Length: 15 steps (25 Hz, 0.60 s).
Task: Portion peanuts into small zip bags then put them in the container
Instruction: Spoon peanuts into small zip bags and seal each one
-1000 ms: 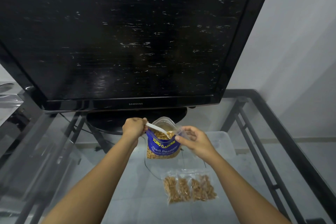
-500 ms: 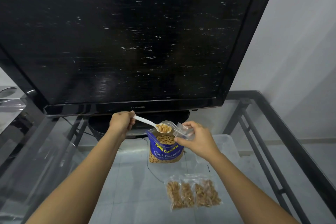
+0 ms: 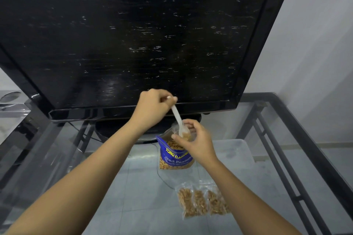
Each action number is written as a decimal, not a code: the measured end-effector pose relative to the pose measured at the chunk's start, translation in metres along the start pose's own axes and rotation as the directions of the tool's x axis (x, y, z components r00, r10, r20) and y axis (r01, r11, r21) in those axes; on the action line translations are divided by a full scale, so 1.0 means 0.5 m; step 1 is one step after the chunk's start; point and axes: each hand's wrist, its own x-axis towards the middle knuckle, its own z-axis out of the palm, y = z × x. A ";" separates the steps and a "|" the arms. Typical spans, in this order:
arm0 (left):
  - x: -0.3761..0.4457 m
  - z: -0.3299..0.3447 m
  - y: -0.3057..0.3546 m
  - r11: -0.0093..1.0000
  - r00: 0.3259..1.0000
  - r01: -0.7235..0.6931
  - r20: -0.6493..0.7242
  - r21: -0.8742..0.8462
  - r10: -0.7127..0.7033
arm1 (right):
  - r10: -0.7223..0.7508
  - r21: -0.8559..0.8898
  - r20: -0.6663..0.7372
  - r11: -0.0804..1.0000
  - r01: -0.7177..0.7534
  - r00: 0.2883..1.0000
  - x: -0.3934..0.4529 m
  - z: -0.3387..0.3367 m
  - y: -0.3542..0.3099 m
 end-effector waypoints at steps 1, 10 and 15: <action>-0.007 -0.009 0.022 0.990 0.995 -0.097 -0.012 0.098 0.098 | 0.011 0.057 -0.026 0.998 -0.010 1.000 -0.001 0.007 -0.005; -0.005 -0.024 -0.059 0.989 0.982 -0.059 -0.171 0.135 0.082 | 0.165 0.221 -0.107 0.965 -0.138 0.981 -0.010 -0.006 0.024; -0.051 0.110 -0.138 0.928 0.954 -0.221 0.262 0.299 0.143 | 0.196 0.173 -0.028 0.967 -0.188 0.980 -0.015 -0.010 0.049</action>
